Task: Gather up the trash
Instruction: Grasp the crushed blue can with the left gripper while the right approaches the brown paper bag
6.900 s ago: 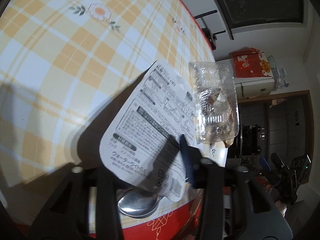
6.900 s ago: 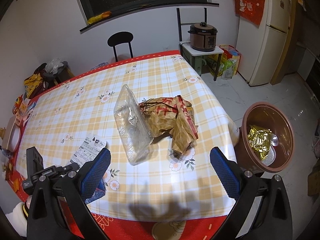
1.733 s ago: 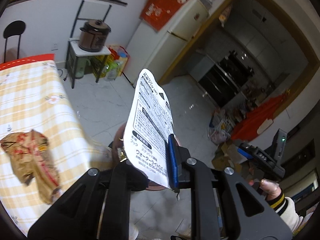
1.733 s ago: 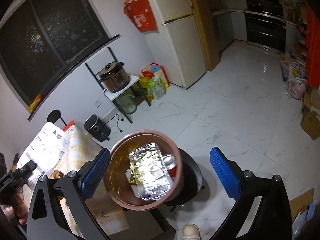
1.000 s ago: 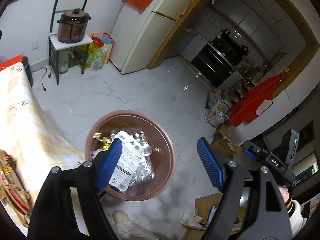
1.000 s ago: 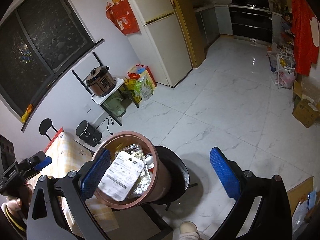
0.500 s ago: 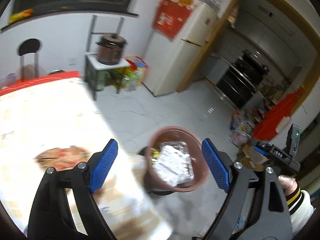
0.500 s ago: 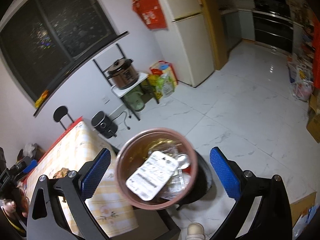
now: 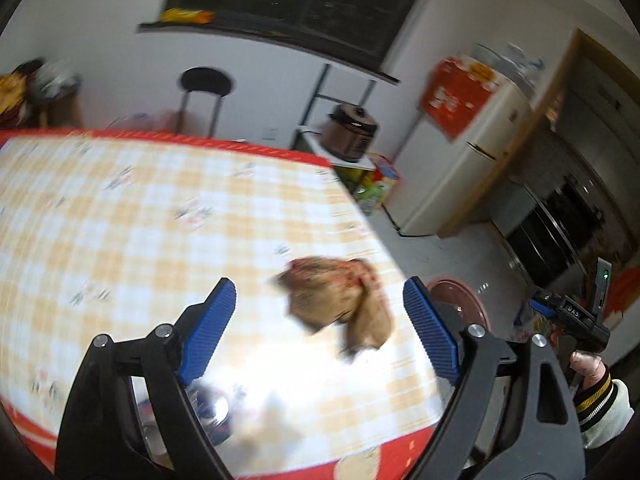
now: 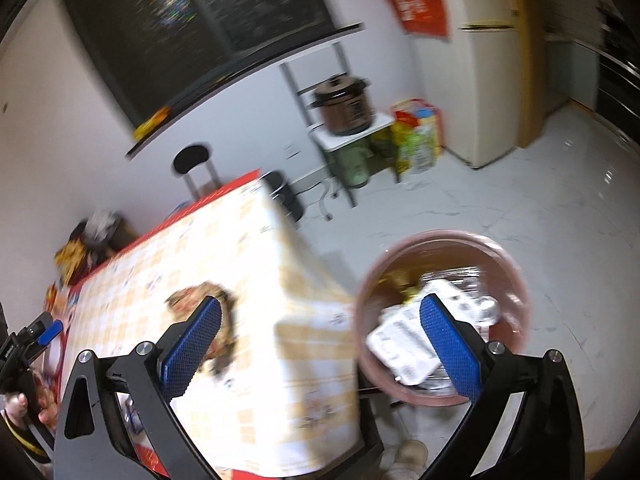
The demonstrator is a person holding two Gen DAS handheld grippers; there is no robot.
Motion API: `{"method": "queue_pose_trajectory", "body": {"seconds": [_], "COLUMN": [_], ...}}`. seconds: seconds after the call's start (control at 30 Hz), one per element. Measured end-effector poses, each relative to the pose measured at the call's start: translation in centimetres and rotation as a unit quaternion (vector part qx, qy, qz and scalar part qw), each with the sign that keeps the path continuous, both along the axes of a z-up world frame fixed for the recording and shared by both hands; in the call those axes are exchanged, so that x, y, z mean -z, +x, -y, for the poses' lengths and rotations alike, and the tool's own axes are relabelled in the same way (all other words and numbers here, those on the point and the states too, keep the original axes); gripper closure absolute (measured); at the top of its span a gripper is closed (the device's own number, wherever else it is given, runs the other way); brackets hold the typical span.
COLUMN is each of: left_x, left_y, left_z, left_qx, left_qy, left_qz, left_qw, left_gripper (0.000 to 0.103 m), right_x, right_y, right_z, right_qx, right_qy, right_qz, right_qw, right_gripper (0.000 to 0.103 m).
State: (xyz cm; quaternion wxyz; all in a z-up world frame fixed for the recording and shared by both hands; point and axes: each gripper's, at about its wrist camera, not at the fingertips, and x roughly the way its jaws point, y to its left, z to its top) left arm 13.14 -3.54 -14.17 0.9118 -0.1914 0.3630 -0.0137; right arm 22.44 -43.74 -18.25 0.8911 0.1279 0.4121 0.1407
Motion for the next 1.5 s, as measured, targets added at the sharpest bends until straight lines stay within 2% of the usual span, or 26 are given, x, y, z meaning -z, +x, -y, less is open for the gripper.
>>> {"method": "queue_pose_trajectory", "body": {"seconds": [0.17,0.37,0.5,0.57,0.63,0.77,0.93,1.1,1.3,1.5], "left_x": [3.2,7.5,9.9,11.0,12.0,14.4,15.3,16.3,16.6,16.6], "left_y": [-4.7,-7.2,-6.8,-6.1,-5.4,-4.4,-3.8,-3.0,-2.5,-2.3], "left_z": [-3.6,-3.8,-2.3,-1.4,-0.8,-0.5,-0.8,-0.3,0.1,0.1], "left_qx": [-0.050,-0.070,-0.052,-0.041,-0.030,-0.022,-0.021,-0.019,-0.015,-0.016], "left_qy": [-0.028,-0.037,-0.009,0.023,0.040,0.068,0.065,0.086,0.120,0.138], "left_qz": [-0.031,-0.074,-0.095,-0.105,-0.115,-0.146,-0.154,-0.173,-0.174,-0.173], "left_qw": [0.9979,0.9941,0.9941,0.9933,0.9921,0.9868,0.9857,0.9809,0.9774,0.9749], "left_gripper": [0.018,0.019,0.018,0.019,0.021,0.035,0.036,0.038,0.040,0.046], "right_x": [0.1,0.8,1.3,1.5,1.7,2.0,2.4,2.6,2.9,3.0], "right_y": [0.0,-0.5,-0.9,-1.2,-1.4,-1.9,-2.2,-2.5,-2.7,-2.9], "right_z": [-6.3,-11.3,-13.6,-14.5,-15.0,-15.1,-14.3,-13.5,-13.1,-13.3], "right_qx": [-0.064,-0.117,-0.136,-0.143,-0.148,-0.145,-0.127,-0.112,-0.100,-0.097], "right_qy": [-0.014,-0.035,-0.044,-0.050,-0.056,-0.064,-0.066,-0.065,-0.064,-0.066], "right_qz": [-0.008,-0.019,-0.027,-0.030,-0.033,-0.037,-0.044,-0.046,-0.050,-0.052], "right_qw": [0.998,0.992,0.989,0.988,0.987,0.987,0.989,0.991,0.992,0.992], "right_gripper": [0.005,0.005,0.005,0.005,0.005,0.005,0.005,0.005,0.005,0.005]}}
